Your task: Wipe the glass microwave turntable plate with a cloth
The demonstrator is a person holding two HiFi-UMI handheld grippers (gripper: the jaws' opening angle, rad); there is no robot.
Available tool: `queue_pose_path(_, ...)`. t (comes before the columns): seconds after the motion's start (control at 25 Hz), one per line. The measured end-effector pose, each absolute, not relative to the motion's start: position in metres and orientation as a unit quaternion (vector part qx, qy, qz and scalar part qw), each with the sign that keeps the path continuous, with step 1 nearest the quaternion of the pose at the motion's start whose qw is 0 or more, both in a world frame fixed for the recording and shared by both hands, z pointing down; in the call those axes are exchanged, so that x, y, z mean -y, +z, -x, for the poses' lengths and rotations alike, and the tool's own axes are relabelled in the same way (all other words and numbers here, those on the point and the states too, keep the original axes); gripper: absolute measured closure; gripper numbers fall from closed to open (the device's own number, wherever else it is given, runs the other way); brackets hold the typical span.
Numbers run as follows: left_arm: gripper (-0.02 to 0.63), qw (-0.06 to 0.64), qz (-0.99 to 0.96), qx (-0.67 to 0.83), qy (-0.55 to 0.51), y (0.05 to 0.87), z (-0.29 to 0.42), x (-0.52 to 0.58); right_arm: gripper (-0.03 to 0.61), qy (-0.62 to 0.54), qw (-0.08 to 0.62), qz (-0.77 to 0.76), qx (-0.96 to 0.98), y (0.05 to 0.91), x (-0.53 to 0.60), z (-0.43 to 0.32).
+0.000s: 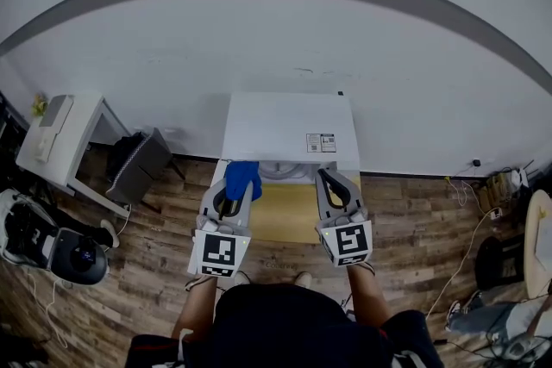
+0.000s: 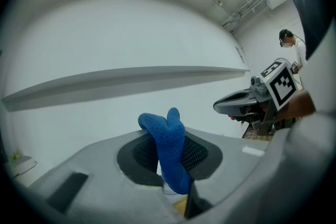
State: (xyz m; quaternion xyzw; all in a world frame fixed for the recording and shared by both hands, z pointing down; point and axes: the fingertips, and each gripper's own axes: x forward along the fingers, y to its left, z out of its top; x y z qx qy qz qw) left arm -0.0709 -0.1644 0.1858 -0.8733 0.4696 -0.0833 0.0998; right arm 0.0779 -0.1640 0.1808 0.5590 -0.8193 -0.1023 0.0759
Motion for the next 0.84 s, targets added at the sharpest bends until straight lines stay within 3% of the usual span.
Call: queue_pose_path(0.84,0.548,0.106,0.873,-0.469,-0.082,0.185,0.068,0.162,0.569,-0.101,0.078,-0.548,0.827,0.186,0.155,-0.075)
